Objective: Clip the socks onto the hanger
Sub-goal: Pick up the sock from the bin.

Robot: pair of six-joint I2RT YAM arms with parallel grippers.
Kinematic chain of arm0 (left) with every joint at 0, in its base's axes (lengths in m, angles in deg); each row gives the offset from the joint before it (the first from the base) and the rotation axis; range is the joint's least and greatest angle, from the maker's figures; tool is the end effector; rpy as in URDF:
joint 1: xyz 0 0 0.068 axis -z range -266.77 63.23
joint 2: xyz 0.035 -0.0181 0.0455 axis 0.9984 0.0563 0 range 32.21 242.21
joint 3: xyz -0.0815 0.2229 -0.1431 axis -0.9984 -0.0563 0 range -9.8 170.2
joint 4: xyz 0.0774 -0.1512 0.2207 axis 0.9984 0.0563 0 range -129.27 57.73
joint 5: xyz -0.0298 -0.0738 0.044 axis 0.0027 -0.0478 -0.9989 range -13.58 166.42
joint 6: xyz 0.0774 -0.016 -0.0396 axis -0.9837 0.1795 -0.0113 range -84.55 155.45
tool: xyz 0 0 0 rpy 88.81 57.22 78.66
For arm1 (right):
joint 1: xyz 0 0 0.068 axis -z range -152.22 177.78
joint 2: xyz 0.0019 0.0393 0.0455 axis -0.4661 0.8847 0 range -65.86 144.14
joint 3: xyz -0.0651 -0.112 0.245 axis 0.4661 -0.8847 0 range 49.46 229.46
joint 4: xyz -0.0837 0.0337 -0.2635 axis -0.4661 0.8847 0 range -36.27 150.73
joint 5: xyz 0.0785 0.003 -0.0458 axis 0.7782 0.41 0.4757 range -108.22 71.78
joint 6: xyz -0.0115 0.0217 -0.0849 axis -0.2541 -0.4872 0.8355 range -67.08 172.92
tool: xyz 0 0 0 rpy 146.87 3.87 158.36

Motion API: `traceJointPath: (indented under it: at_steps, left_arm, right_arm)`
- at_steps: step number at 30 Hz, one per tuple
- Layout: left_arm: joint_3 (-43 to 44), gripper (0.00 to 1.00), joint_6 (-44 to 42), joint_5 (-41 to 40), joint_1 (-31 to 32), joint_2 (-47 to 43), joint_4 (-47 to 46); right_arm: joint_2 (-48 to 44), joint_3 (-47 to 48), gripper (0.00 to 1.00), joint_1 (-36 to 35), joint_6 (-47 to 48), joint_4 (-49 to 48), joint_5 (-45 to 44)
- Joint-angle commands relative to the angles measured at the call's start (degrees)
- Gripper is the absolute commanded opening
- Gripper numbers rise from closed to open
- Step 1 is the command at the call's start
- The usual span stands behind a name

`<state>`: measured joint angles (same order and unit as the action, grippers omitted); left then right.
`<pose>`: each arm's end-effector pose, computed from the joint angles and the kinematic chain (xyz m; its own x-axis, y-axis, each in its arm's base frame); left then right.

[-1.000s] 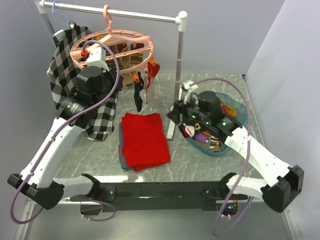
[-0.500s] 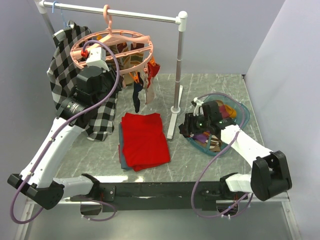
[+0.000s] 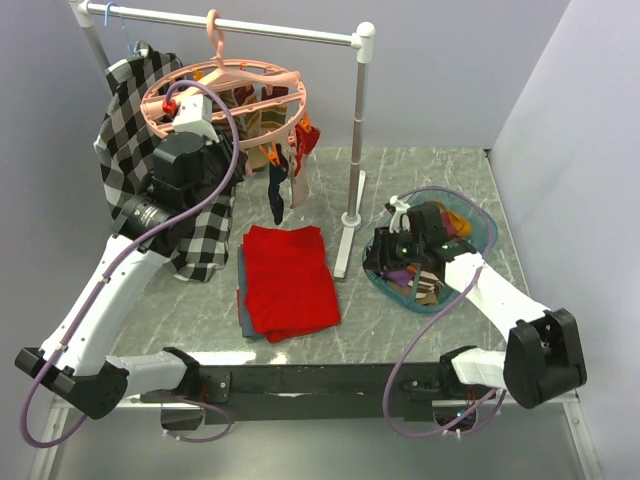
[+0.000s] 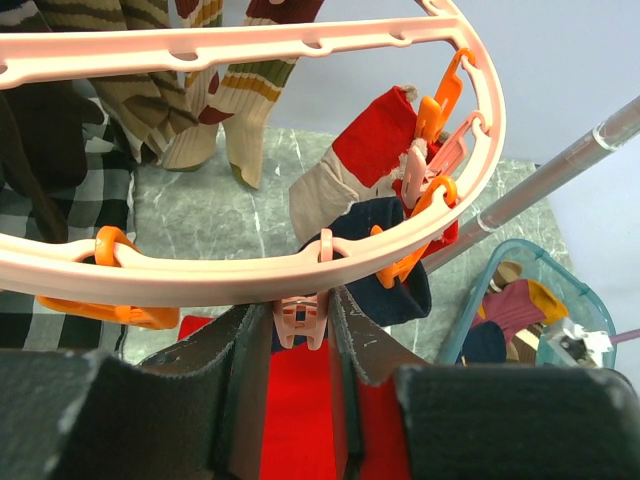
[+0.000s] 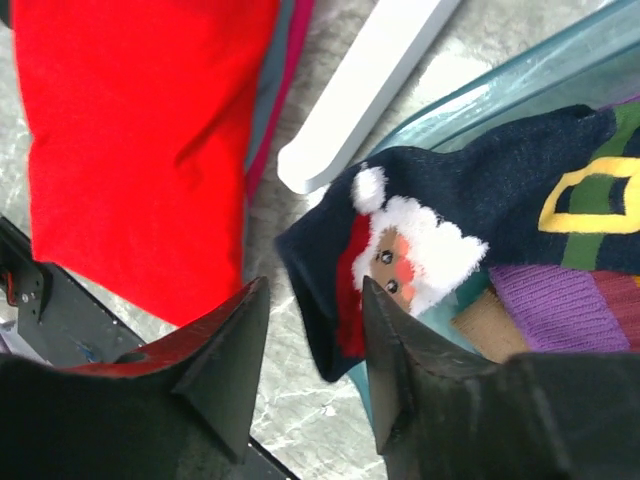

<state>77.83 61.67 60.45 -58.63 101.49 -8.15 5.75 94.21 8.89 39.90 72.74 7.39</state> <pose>0.2763 -0.1233 0.4713 -0.2707 -0.3371 -0.9017 0.1085 0.9200 -0.3765 0.2710 0.1287 0.1989 -0.7916 -0.0562 -0.6085 -0.4089 0.7887 0.4591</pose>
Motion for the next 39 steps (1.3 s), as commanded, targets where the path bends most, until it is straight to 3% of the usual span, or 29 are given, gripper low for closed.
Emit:
traceJointPath:
  at_steps: [1, 8, 14, 17, 26, 35, 39]
  left_arm:
    - [0.87, 0.10, -0.20, 1.11, -0.28, -0.63, -2.11]
    - [0.96, 0.10, -0.29, 0.94, -0.19, -0.98, -1.85]
    - [0.96, 0.10, -0.29, 0.94, -0.19, -0.98, -1.76]
    - [1.22, 0.10, -0.29, 1.02, -0.19, -0.90, -1.67]
    - [1.13, 0.10, -0.11, 1.38, -0.19, -0.81, -1.85]
    - [1.49, 0.10, 0.15, 2.17, -0.28, -0.72, -2.20]
    - [1.40, 0.10, 0.32, 2.43, -0.28, -0.81, -2.46]
  right_arm:
    - [-3.23, 1.92, 0.50, 0.70, 1.06, 1.56, 0.76]
    - [-4.03, 0.34, 0.47, 1.84, 0.71, 1.03, 0.94]
    - [-4.99, -0.89, 0.38, 2.72, 0.62, 0.25, 0.68]
    - [-4.64, -1.07, 0.31, 3.07, 0.89, 0.16, 0.15]
    - [-4.90, -1.25, 0.00, 3.16, 1.85, -0.20, 0.06]
    - [-12.11, 5.95, 0.00, 0.53, -4.29, -1.51, 3.40]
    - [-12.82, 11.92, 0.00, -6.83, -9.12, -4.67, 1.73]
